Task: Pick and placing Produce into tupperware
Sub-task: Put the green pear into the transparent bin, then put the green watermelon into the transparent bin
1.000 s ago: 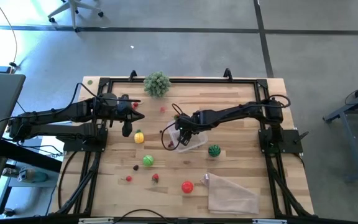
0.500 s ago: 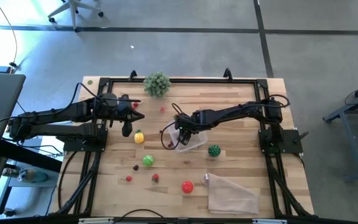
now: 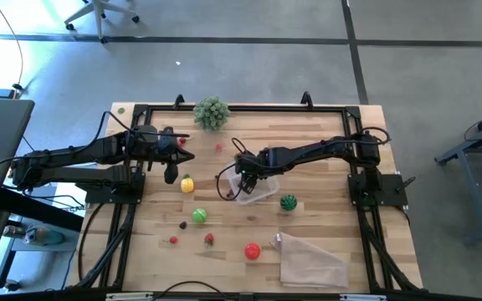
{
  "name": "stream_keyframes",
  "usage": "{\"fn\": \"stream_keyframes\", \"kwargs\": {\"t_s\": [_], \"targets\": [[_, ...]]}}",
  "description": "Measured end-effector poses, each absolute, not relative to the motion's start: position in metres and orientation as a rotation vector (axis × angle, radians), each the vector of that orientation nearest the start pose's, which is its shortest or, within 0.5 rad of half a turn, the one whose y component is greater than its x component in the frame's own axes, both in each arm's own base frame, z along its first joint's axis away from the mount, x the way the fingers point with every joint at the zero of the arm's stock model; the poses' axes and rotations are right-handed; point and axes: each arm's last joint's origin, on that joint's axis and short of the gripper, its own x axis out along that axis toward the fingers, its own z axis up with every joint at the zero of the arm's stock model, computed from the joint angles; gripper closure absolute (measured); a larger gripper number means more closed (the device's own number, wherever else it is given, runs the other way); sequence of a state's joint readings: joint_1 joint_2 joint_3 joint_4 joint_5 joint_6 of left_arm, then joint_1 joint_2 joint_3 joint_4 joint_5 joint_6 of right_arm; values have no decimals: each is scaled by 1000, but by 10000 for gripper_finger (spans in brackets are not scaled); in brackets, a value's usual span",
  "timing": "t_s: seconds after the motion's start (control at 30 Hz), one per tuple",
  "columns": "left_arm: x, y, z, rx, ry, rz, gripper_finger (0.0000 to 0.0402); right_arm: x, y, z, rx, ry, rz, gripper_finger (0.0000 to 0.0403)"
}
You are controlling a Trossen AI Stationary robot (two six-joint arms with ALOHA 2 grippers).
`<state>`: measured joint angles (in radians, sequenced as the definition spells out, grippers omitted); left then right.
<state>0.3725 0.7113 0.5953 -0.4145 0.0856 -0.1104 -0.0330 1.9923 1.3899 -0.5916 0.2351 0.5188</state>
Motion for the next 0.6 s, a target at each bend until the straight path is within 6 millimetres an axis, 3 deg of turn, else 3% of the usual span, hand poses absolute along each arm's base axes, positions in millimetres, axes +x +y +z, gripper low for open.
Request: {"fn": "stream_keyframes", "kwargs": {"t_s": [0.37, 0.6], "targets": [[144, 54, 258, -228, 502, 309, 401, 399, -20, 166, 338, 1097, -538, 150], [144, 54, 258, -228, 503, 309, 401, 399, -20, 166, 335, 1096, -541, 106]]}}
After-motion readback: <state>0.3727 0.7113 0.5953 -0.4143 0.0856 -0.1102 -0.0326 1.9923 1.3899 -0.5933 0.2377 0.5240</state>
